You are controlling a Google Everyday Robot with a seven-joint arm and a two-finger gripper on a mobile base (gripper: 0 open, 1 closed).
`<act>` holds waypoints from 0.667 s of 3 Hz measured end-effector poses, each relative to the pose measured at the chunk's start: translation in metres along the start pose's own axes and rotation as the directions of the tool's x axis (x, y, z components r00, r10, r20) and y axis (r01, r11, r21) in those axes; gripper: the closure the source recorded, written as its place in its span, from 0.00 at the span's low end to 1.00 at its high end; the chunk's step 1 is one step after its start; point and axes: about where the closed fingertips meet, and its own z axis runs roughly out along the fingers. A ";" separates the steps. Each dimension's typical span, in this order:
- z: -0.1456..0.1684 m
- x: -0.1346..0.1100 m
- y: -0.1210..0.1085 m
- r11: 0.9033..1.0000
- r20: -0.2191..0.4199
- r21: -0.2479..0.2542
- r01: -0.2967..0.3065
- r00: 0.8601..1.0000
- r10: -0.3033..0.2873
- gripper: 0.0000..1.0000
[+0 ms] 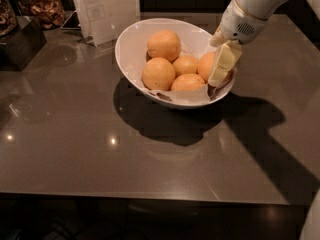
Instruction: Pick orange from white bowl
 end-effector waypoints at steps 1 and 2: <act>0.004 0.008 0.000 1.000 0.004 -0.012 -0.013 1.000 0.013 0.01; 0.009 0.012 -0.001 1.000 0.006 -0.024 -0.018 1.000 0.018 0.08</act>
Offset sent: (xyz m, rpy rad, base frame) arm -0.0064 -0.0175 -0.0163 0.0095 0.0624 -0.0058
